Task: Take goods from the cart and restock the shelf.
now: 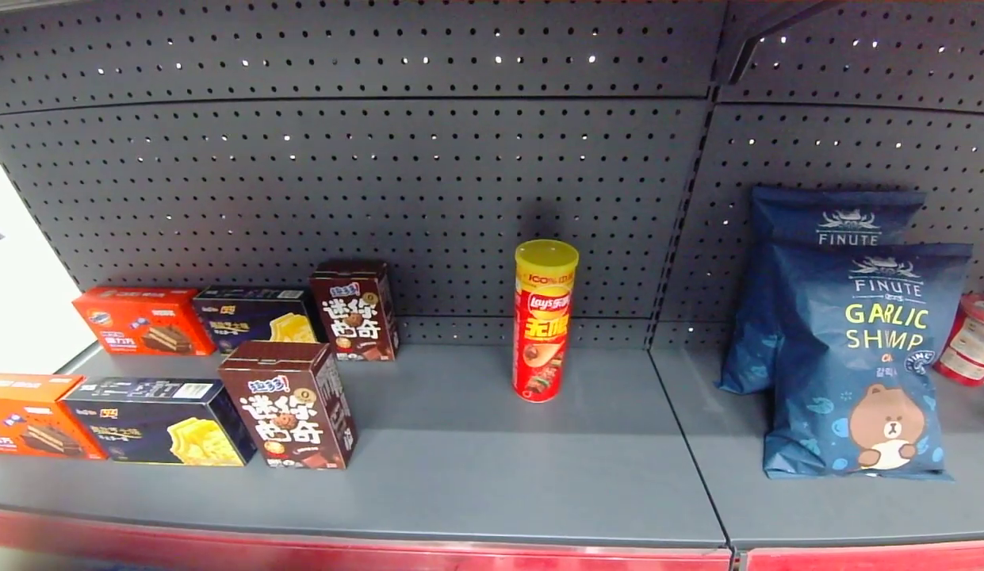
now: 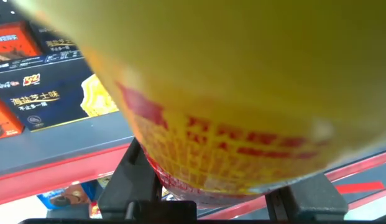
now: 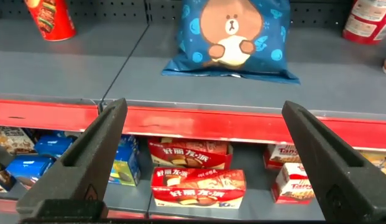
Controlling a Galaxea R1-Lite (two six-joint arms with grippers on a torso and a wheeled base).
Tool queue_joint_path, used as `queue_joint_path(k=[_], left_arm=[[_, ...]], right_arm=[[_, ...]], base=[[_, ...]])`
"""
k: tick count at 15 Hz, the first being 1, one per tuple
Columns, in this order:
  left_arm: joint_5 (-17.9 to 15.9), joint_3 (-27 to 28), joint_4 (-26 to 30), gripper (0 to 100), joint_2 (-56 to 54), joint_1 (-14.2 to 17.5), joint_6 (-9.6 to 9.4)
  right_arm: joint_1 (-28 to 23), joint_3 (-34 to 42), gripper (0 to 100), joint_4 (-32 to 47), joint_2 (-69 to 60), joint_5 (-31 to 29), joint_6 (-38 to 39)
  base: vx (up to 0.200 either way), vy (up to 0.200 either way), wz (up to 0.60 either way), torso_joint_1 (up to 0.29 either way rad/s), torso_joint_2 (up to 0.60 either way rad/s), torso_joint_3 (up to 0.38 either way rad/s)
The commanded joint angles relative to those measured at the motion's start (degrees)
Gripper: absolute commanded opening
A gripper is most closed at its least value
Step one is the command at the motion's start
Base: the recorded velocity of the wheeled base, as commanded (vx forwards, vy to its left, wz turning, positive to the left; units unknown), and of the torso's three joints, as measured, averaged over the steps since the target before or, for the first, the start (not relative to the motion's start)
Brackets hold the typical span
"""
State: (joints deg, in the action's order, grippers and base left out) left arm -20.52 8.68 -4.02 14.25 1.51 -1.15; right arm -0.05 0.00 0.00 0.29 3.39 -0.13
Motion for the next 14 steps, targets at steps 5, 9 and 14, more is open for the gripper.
queue_joint_path(k=[5,9,14], left_arm=[[0.39,3.19,-0.02,0,0.51,0.51,0.00],[2.06,4.42,-0.02,0,3.77,0.69,-0.26],[3.99,4.33,-0.02,0,3.94,0.60,-0.35]], right_arm=[[-0.48,-1.05,100,0.00,2.78,0.39,-0.13],[10.77,-19.25,100,-0.53,20.36,2.24,-0.04],[18.68,-32.26,100,-0.35,37.41,9.62,-0.22]], base=[[0.000,0.000,0.00,0.000,0.00,0.000],[0.000,0.000,0.00,0.000,0.00,0.000],[0.000,0.000,0.00,0.000,0.00,0.000]])
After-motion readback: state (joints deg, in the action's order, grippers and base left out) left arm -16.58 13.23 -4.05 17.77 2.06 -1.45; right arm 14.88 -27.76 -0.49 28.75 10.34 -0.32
